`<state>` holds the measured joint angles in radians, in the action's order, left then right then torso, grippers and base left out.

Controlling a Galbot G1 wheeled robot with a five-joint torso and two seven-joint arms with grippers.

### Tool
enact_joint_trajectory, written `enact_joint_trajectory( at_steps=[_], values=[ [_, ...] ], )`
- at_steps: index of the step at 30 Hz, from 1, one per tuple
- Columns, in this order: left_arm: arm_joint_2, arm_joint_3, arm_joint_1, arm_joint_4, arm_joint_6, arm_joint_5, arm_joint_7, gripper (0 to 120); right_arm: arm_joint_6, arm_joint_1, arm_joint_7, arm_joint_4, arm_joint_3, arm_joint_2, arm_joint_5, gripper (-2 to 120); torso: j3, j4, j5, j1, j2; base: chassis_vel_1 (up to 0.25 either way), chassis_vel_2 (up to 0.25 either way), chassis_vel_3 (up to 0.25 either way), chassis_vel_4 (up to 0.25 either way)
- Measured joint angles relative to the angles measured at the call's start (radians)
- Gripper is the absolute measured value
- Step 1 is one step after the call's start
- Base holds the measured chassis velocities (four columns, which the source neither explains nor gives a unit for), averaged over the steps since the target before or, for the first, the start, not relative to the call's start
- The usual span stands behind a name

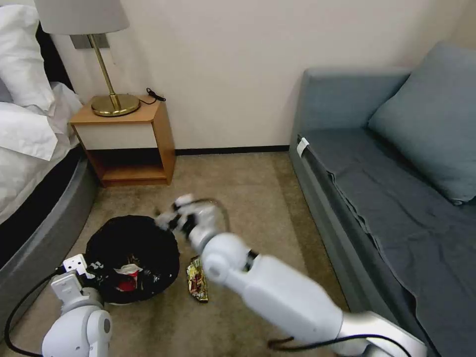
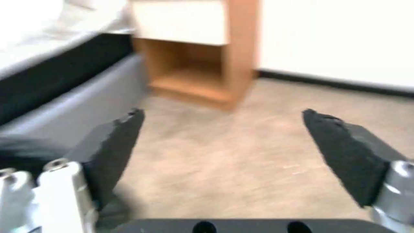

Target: Pick up the trash bin, then pick up the garbage on the floor and place it into the trash bin.

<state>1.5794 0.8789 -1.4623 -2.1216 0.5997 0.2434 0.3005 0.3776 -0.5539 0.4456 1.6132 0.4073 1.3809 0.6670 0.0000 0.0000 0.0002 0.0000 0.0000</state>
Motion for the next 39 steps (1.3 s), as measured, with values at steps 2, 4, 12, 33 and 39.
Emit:
enact_joint_trajectory(
  at_steps=[2, 4, 12, 33, 39],
  values=[
    [-0.005, 0.006, 0.0, -0.001, 0.0, 0.005, 0.0, 3, -0.018, 0.002, -0.039, -0.07, -0.03, -0.021, -0.114, 99, 0.0, -0.0002, 0.0, 0.0, 0.0, 0.0, 0.0, 0.0, 0.0],
    [-0.005, 0.007, 0.0, -0.001, 0.0, 0.006, 0.0, 3, -0.025, 0.001, -0.052, -0.095, -0.035, -0.027, -0.145, 99, 0.0, -0.0001, 0.0, 0.0, 0.0, 0.0, 0.0, 0.0, 0.0],
    [-0.007, 0.007, 0.0, -0.001, 0.001, 0.008, 0.0, 3, -0.031, -0.024, -0.109, -0.217, 0.035, -0.038, -0.129, 100, 0.0, 0.0, -0.0002, 0.0, 0.0, 0.0, 0.0, 0.0, 0.0],
    [0.007, 0.005, -0.018, -0.02, -0.005, -0.012, 0.0, 3, 0.004, -0.07, -0.157, -0.432, 0.288, 0.014, 0.054, 100, 0.0, 0.0001, -0.0003, 0.0, 0.0, 0.0, 0.0, 0.0, 0.0],
    [0.011, 0.009, -0.02, -0.017, -0.016, -0.015, 0.0, 3, -0.021, -0.087, -0.169, -0.495, 0.317, 0.039, 0.018, 100, 0.0, 0.0001, -0.0003, 0.0, 0.0, 0.0, 0.0, 0.0, 0.0]
  ],
)
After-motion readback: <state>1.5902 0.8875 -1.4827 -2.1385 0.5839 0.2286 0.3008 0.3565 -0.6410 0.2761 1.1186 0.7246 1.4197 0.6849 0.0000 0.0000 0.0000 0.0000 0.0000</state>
